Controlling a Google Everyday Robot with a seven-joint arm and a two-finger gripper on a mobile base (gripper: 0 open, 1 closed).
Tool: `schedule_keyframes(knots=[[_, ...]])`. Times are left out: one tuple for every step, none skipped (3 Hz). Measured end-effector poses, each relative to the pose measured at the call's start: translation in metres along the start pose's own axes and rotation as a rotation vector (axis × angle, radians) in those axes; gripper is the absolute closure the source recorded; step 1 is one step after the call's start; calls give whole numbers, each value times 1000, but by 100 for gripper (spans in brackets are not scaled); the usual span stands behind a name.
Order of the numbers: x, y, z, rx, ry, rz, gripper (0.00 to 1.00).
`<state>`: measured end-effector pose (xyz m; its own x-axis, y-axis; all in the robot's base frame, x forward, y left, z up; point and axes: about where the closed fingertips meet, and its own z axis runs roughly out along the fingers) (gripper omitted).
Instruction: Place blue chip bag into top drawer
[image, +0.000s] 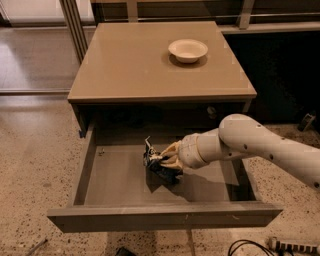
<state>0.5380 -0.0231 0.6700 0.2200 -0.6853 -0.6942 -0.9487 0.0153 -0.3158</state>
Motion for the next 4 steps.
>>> schedule_keyframes(knots=[[0,0,0,0,0,0,63],[0,0,0,0,0,0,40],[0,0,0,0,0,0,16],[0,0,0,0,0,0,0]])
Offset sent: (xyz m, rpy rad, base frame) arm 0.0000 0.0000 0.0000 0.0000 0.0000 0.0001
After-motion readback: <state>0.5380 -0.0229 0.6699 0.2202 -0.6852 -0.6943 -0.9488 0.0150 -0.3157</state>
